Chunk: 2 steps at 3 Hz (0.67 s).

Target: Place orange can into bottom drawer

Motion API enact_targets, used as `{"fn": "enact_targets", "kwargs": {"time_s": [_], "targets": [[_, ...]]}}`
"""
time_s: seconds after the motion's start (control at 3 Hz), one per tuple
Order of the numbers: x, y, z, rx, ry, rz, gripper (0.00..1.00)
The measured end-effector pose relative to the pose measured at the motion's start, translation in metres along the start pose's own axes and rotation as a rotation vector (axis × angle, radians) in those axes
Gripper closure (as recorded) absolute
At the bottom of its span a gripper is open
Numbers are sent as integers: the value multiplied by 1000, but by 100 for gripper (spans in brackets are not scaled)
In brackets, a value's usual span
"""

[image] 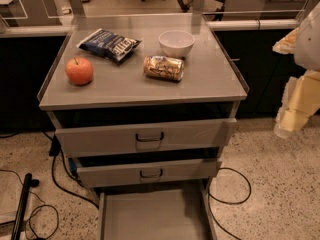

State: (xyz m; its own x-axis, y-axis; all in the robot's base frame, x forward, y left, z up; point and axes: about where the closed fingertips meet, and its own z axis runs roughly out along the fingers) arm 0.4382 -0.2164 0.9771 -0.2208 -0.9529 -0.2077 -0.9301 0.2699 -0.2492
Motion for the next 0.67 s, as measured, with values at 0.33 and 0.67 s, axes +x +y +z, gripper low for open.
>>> {"fn": "enact_targets", "kwargs": {"time_s": [0.33, 0.67], "targets": [[-1, 0, 0, 1, -3, 0, 0], [-27, -4, 13, 18, -98, 9, 0]]}}
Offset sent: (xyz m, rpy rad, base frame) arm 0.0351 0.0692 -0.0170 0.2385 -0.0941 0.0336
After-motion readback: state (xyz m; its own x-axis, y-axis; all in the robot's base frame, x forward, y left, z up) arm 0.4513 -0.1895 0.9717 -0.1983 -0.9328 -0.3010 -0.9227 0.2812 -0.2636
